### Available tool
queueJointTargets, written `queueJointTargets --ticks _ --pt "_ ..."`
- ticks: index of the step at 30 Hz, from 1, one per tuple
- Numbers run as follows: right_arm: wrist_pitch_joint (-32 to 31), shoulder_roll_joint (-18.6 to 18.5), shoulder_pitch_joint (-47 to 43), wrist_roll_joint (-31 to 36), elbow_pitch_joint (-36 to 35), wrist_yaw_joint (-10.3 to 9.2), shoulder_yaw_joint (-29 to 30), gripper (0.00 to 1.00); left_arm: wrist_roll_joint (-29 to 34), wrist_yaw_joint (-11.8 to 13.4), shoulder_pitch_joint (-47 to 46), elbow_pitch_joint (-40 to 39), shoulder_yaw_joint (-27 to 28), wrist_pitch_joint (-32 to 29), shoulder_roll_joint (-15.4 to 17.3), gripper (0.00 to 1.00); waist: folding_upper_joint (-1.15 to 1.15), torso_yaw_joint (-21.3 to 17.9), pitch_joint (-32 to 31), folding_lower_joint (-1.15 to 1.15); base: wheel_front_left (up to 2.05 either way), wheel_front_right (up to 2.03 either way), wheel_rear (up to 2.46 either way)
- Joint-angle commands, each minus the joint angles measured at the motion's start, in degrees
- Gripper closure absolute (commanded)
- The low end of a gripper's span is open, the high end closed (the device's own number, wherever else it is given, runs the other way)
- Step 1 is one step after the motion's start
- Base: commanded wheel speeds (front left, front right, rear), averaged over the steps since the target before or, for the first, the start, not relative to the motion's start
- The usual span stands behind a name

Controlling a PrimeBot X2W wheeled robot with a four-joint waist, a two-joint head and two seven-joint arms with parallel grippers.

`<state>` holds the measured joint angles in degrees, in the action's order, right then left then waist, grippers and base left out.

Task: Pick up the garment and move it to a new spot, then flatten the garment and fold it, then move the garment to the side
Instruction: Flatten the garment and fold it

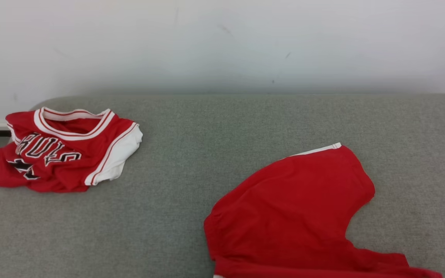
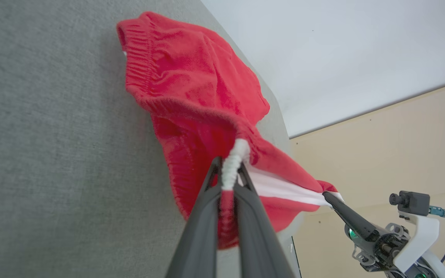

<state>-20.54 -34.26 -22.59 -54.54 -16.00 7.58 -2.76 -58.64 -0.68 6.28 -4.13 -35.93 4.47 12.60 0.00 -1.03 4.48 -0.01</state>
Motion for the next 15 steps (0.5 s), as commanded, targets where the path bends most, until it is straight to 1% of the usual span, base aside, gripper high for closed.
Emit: queueJointTargets --ticks 1,4,10,12,15 --pt "-1.5 -0.6 3.0 -0.5 0.4 -0.16 0.6 1.0 -1.2 0.6 -1.9 -0.3 1.0 -0.7 -0.5 1.0 0.0 0.8 1.4 0.01 0.0 0.0 0.0" --pt "-5.4 -1.1 9.2 -0.1 1.9 -0.16 0.4 1.0 -3.6 2.2 -5.7 0.3 3.3 -2.3 -2.2 1.0 0.0 2.5 3.6 0.01 0.0 0.0 0.0" --pt "-12.5 -0.2 23.6 -0.8 7.4 -0.16 -0.1 1.0 -7.4 5.4 -14.9 2.2 5.1 -7.2 -5.7 1.0 0.0 5.9 8.4 0.01 0.0 0.0 0.0" --pt "-14.6 0.4 28.4 -0.9 9.9 -0.15 -0.7 1.0 -7.8 6.5 -17.9 3.5 5.3 -8.2 -6.5 1.0 0.0 6.8 10.1 0.01 0.0 0.0 0.0" --pt "-16.3 0.6 35.0 0.9 13.5 -0.15 -1.7 1.0 -6.6 7.7 -22.0 6.0 5.4 -7.5 -7.5 1.0 0.0 8.2 12.2 0.01 0.0 0.0 0.0"
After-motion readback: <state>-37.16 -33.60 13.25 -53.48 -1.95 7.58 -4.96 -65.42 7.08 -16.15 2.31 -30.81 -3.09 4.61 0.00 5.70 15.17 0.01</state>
